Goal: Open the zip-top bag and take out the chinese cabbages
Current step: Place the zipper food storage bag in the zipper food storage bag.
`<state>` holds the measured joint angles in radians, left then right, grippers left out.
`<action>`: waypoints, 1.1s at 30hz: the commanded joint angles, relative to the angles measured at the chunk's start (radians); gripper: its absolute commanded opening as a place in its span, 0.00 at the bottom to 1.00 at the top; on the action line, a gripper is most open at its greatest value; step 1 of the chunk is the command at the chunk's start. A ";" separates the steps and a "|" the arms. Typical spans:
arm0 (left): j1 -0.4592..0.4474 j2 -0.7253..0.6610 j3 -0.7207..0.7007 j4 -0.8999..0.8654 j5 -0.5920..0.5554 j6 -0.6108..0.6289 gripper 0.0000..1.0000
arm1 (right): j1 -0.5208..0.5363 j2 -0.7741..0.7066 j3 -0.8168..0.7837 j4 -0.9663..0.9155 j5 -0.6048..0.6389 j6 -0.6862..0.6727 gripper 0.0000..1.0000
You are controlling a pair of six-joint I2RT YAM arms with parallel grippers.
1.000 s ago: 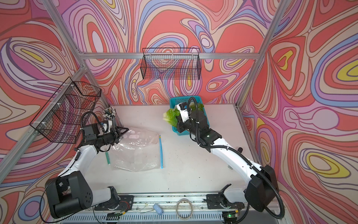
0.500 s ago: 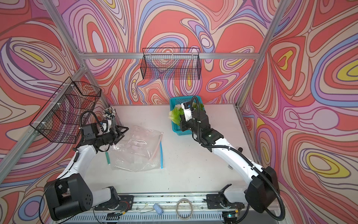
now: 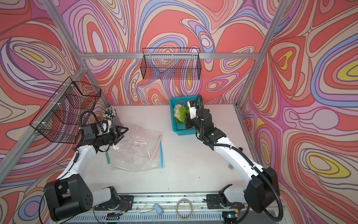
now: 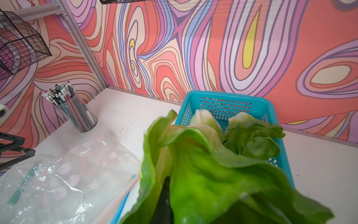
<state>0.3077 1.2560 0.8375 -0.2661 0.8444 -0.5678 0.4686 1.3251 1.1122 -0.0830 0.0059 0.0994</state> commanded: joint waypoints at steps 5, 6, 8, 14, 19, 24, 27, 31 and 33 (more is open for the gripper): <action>0.005 -0.012 0.026 -0.024 -0.011 0.026 0.77 | -0.034 0.036 -0.003 0.009 0.017 0.022 0.00; 0.005 -0.012 0.027 -0.022 -0.010 0.025 0.77 | -0.037 0.043 0.000 0.008 0.020 0.025 0.00; 0.005 -0.013 0.027 -0.022 -0.011 0.025 0.77 | -0.046 0.055 0.004 0.001 0.024 0.032 0.00; 0.005 -0.017 0.026 -0.024 -0.010 0.029 0.77 | -0.073 0.086 0.009 -0.010 0.027 0.055 0.00; 0.005 -0.020 0.027 -0.023 -0.008 0.028 0.77 | -0.094 0.104 0.010 -0.014 0.015 0.066 0.00; 0.005 -0.021 0.027 -0.025 -0.010 0.032 0.78 | -0.120 0.124 0.018 -0.026 -0.030 0.082 0.00; 0.005 -0.022 0.029 -0.025 -0.008 0.033 0.78 | -0.133 0.139 0.027 -0.034 -0.058 0.088 0.00; 0.005 -0.027 0.029 -0.028 -0.010 0.035 0.77 | -0.145 0.153 0.029 -0.034 -0.092 0.094 0.00; 0.005 -0.027 0.028 -0.030 -0.011 0.037 0.77 | -0.151 0.160 0.029 -0.032 -0.108 0.097 0.00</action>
<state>0.3077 1.2488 0.8375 -0.2672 0.8364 -0.5526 0.3286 1.4719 1.1126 -0.1303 -0.0612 0.1837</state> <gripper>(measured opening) 0.774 0.049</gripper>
